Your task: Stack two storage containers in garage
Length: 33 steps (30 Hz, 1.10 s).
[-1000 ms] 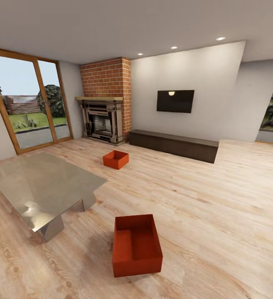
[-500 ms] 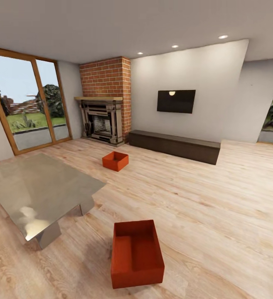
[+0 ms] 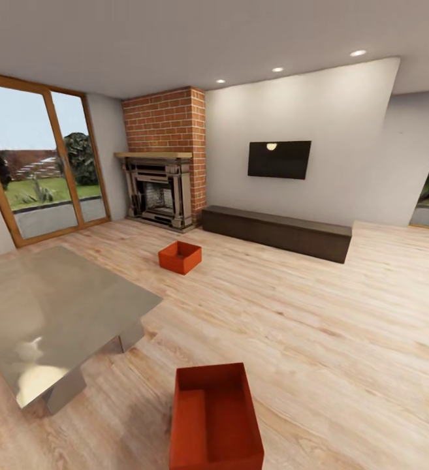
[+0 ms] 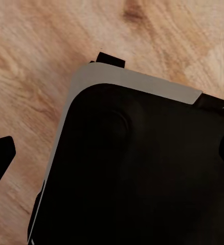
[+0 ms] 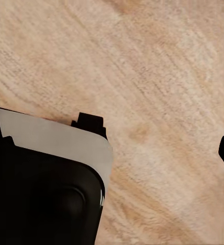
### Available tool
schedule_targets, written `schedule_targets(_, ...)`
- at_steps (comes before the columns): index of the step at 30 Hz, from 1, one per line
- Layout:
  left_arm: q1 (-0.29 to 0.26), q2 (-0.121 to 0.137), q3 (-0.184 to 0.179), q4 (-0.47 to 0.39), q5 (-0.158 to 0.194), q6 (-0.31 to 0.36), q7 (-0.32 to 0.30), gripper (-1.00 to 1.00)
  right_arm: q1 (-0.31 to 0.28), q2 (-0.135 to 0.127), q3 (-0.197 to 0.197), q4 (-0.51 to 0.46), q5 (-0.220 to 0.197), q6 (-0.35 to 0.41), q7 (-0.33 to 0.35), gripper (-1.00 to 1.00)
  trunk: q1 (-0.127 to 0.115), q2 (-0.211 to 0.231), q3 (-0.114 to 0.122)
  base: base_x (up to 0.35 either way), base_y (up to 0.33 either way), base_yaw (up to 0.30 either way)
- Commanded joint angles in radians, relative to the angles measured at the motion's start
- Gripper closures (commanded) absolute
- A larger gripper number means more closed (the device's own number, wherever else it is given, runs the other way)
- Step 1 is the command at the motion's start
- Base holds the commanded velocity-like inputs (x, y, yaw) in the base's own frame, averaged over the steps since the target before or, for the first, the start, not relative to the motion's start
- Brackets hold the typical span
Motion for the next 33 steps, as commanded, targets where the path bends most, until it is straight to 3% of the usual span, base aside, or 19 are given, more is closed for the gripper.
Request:
schedule_targets(1,0.000,0.000,0.000,-0.001,0.011,0.002,0.000,-1.00,-0.001,0.000,0.008,0.003,-0.008,-0.006,-0.001,-1.00,0.001,0.000,-0.001,0.322,0.000,0.000)
schedule_targets(18,0.000,0.000,0.000,-0.001,0.010,0.002,0.000,-1.00,-0.001,0.000,0.008,0.003,-0.008,-0.006,-0.001,-1.00,0.001,0.000,-0.001,0.317,0.000,0.000)
schedule_targets(33,0.000,-0.003,0.003,-0.005,0.010,0.002,0.001,-1.00,-0.001,0.000,0.009,0.004,-0.008,-0.005,-0.001,-1.00,0.001,0.000,-0.001,0.033,-0.001,0.000)
